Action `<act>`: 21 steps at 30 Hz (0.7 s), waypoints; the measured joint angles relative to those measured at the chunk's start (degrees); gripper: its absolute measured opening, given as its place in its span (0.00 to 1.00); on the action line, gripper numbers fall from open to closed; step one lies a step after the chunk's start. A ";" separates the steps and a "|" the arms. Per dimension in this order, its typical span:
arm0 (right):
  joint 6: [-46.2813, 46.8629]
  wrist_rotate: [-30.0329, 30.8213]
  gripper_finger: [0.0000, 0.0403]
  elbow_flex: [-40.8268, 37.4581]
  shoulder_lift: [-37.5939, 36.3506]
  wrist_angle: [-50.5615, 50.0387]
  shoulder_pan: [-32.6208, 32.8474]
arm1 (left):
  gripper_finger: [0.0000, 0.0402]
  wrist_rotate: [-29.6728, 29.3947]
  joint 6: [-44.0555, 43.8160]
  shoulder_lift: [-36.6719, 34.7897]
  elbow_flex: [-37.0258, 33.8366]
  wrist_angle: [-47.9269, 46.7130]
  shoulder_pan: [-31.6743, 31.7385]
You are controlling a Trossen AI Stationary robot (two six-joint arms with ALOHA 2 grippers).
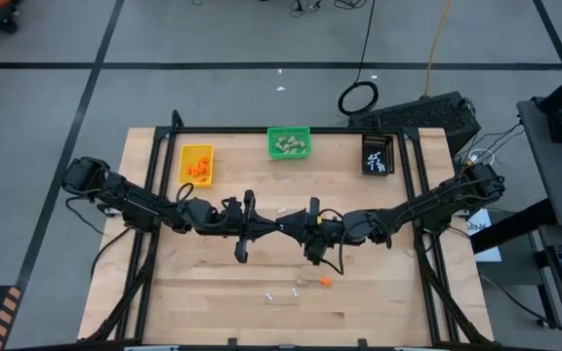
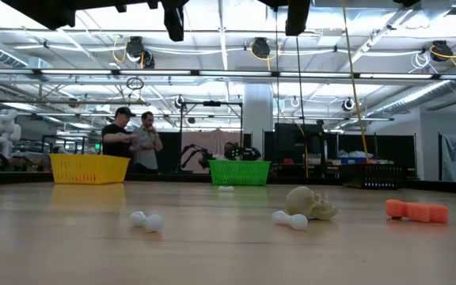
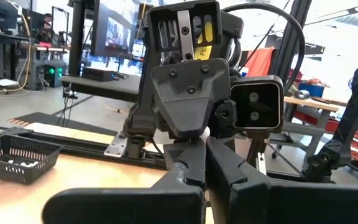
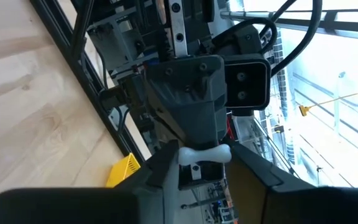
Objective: Sort Halloween decoration
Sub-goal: Put the white bone toy into the black bin
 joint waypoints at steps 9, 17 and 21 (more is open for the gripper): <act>-0.07 0.00 0.23 0.00 0.00 -0.24 0.02 | 0.00 -0.02 -0.02 0.00 0.00 -0.14 0.00; -0.08 0.02 0.23 0.00 0.00 -0.38 0.00 | 0.00 -0.55 -0.04 0.00 -0.01 -0.19 0.00; -0.07 0.11 0.23 0.00 -0.02 -0.72 0.00 | 0.00 -0.61 -0.04 0.00 -0.01 -0.32 0.00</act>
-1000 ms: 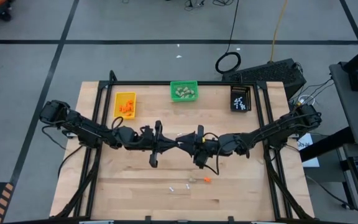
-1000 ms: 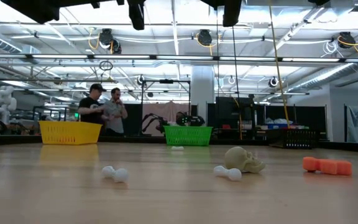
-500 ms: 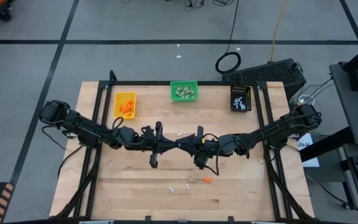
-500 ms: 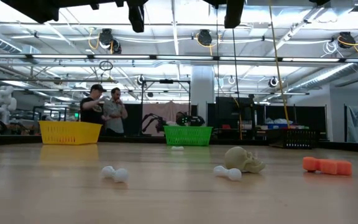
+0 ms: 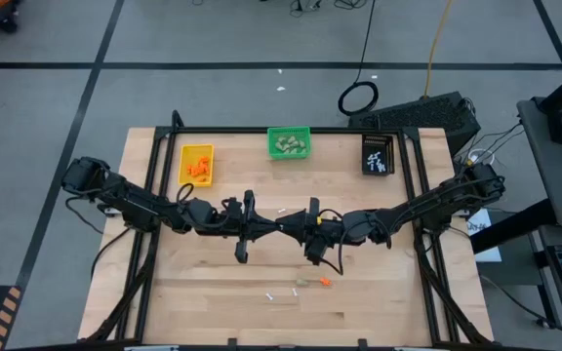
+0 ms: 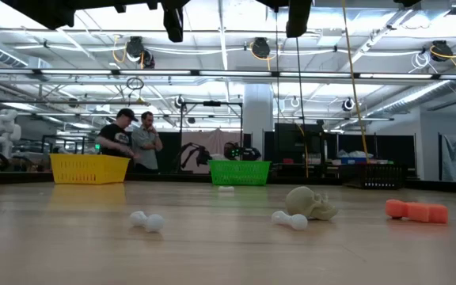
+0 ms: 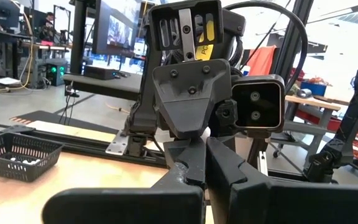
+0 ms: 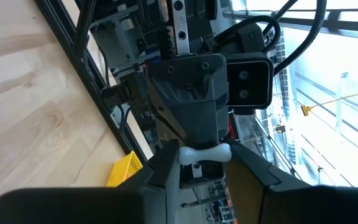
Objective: Sort Halloween decoration
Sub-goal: Put the white bone toy into the black bin
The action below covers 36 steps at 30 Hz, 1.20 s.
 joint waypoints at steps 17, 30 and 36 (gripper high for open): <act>0.47 2.16 0.22 0.00 0.00 -0.10 0.02 | 0.36 0.15 0.02 -0.14 -0.04 -0.12 0.00; 1.11 8.03 0.22 0.00 -0.47 2.34 0.72 | 0.48 -5.56 0.43 -11.78 -0.07 -23.83 0.00; 5.16 7.99 0.22 -0.02 -4.90 0.22 0.70 | 0.48 -7.86 3.51 -17.40 -0.09 -34.76 -0.25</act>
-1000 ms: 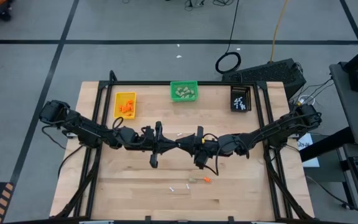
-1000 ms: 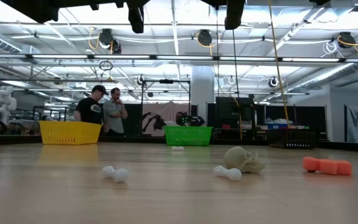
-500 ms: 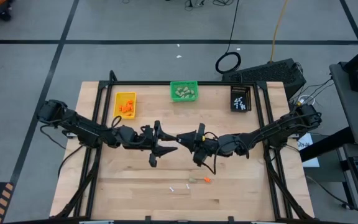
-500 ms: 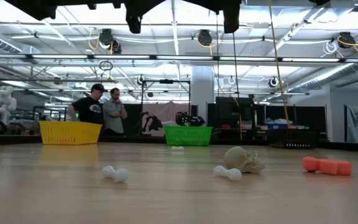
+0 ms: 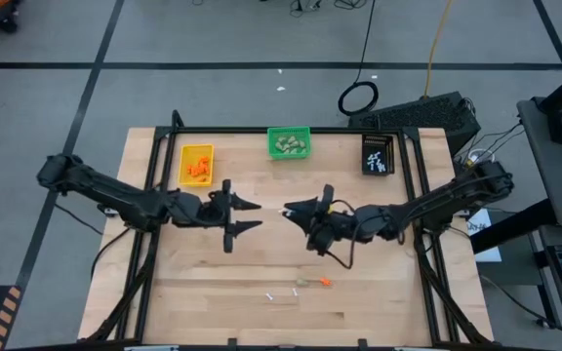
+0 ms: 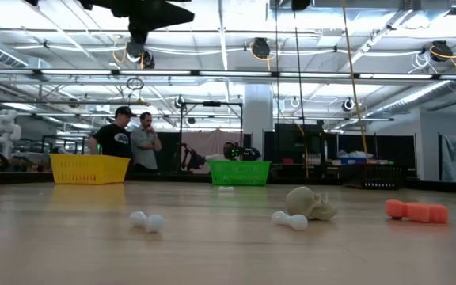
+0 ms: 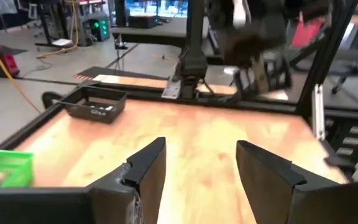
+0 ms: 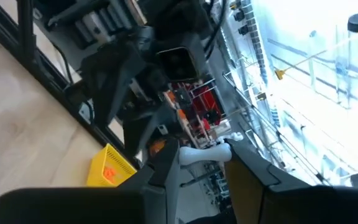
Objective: Sort Halloween decoration
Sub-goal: Put the white bone toy into the black bin
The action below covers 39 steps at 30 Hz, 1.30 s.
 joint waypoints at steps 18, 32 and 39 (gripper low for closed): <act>23.21 -9.13 0.22 0.00 -16.18 -31.00 -0.61 | 0.48 -3.27 1.15 -2.38 -5.67 -0.47 -4.82; -1.09 -6.25 0.22 0.00 -15.75 -30.80 -0.61 | 0.48 -3.38 2.77 -2.35 -5.86 -0.42 -4.89; -14.46 -6.25 0.22 0.00 -15.75 -30.86 -0.61 | 0.48 -3.46 3.03 -2.35 -5.85 0.02 -4.89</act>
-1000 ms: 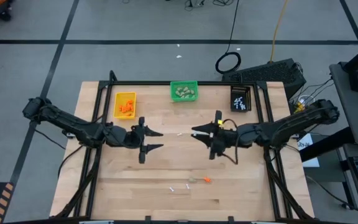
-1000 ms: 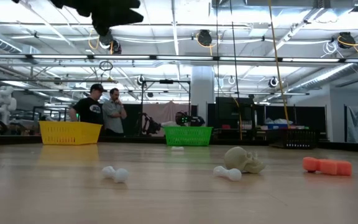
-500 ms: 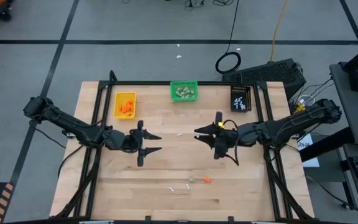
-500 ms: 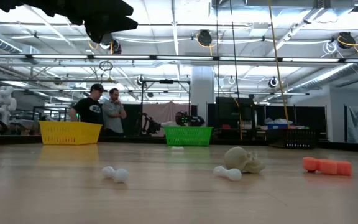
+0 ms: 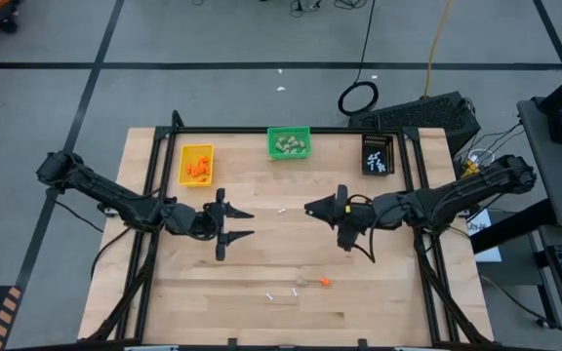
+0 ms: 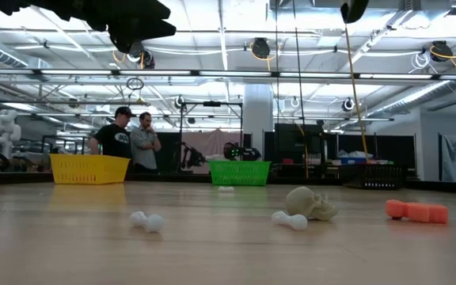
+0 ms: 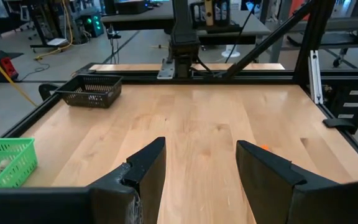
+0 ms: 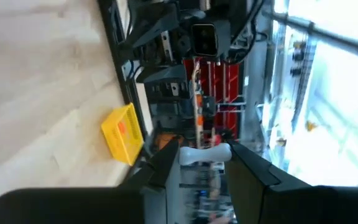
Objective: Sort Halloween decoration
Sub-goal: Put the white bone toy into the black bin
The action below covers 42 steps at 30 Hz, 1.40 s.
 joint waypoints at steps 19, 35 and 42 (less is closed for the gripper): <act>1.13 0.37 0.22 0.00 0.00 -0.11 -0.04 | 0.48 -0.02 -0.42 0.00 0.01 0.07 0.00; 27.83 21.67 0.22 0.02 0.00 -1.60 -1.24 | 0.48 -0.01 -0.42 0.00 0.01 0.00 0.00; 46.99 28.30 0.22 0.02 -0.44 -13.67 -8.84 | 0.48 0.00 -1.65 0.00 0.01 -0.02 0.00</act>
